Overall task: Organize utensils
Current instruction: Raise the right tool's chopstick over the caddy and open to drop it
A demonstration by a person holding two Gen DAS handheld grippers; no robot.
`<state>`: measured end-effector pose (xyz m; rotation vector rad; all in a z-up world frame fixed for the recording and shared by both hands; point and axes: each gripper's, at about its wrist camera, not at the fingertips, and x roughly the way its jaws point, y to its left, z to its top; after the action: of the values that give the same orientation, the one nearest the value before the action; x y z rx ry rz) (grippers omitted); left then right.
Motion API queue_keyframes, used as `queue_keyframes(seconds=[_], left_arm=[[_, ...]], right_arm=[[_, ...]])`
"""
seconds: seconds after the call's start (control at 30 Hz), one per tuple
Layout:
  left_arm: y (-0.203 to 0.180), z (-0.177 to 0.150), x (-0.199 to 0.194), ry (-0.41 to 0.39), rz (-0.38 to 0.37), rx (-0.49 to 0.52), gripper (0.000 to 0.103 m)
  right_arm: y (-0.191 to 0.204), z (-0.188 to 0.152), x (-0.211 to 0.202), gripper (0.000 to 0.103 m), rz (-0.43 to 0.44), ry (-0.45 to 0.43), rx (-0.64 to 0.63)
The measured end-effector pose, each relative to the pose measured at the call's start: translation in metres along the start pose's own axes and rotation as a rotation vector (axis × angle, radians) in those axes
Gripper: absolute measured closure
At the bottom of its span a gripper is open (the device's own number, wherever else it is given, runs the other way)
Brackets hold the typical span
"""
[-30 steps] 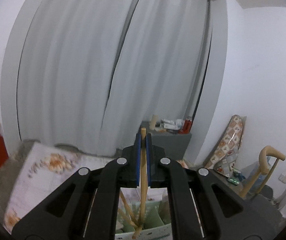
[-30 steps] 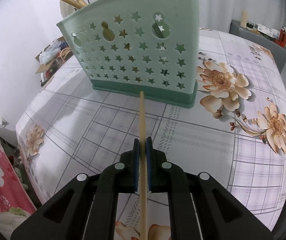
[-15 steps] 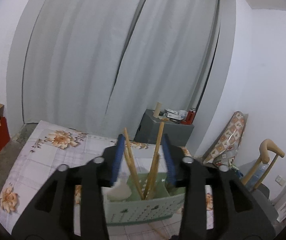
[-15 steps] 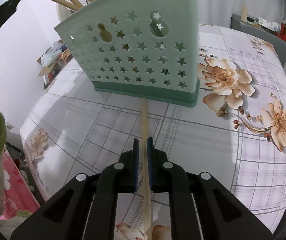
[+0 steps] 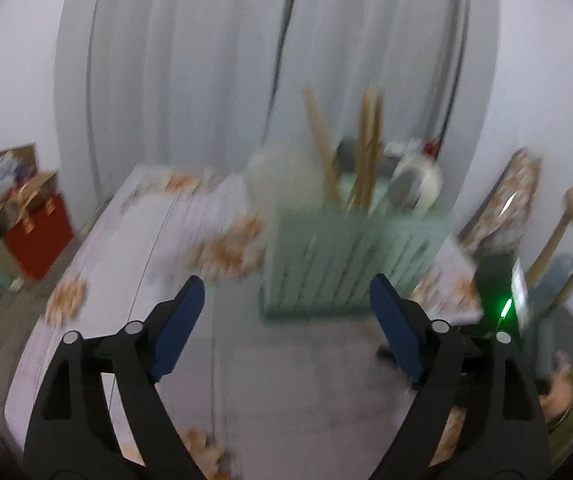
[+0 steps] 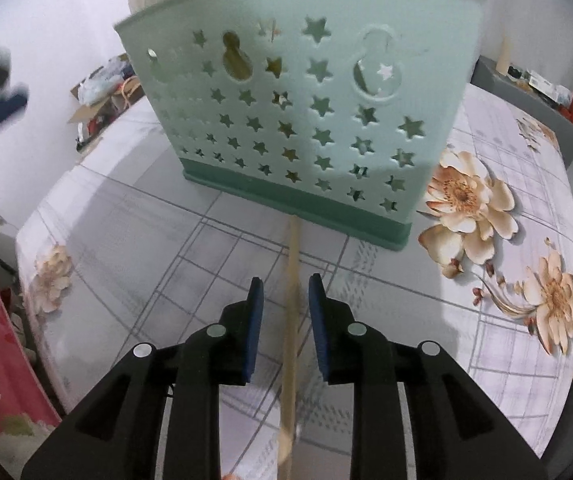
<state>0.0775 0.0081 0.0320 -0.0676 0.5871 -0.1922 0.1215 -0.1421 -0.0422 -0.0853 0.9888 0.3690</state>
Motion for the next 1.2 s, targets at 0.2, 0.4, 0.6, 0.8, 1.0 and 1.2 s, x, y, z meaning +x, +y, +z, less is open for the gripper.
queue_keyframes(seconds=[0.2,0.4,0.6,0.8,1.0,1.2], left_arm=[[0.006,-0.043,0.024,0.144,0.078,-0.041,0.02],[0.015,-0.05,0.028,0.161,0.127,-0.067,0.015],[0.024,-0.043,0.026,0.151,0.152,-0.098,0.013],[0.026,-0.037,0.019,0.14,0.162,-0.109,0.013],[0.029,-0.032,0.014,0.123,0.174,-0.115,0.013],[0.033,-0.03,0.013,0.104,0.159,-0.131,0.013]], right_arm=[[-0.001,0.004,-0.011,0.096,0.005,-0.036,0.019],[-0.004,0.013,-0.08,0.096,0.015,-0.201,0.038],[-0.006,0.03,-0.162,0.096,0.022,-0.458,0.059],[-0.003,0.064,-0.214,0.096,0.062,-0.671,0.047],[-0.002,0.104,-0.233,0.096,0.137,-0.75,0.031],[0.002,0.131,-0.228,0.096,0.083,-0.789,0.009]])
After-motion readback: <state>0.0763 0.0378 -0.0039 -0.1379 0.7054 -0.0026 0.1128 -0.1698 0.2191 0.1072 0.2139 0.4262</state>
